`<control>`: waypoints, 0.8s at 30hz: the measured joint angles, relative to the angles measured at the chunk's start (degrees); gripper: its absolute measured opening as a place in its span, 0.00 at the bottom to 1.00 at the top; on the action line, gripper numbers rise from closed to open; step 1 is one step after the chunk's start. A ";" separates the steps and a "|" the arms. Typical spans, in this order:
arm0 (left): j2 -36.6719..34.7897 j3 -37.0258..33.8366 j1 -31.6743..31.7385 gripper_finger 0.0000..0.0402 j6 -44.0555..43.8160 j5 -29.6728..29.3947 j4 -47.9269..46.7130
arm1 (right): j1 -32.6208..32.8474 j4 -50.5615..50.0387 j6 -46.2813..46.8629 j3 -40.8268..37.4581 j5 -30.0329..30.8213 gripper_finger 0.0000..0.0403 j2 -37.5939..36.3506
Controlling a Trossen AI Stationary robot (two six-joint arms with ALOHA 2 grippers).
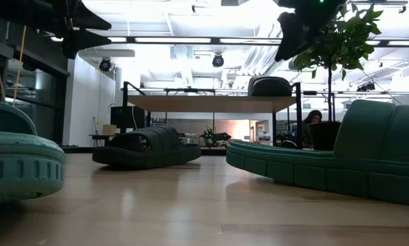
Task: Pick and place slides into the shelf
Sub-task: Put the black slipper on the shelf
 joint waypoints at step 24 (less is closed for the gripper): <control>-0.02 0.00 -0.02 0.54 5.95 22.60 -0.24 | 0.61 8.57 -4.73 0.00 -13.54 0.49 0.01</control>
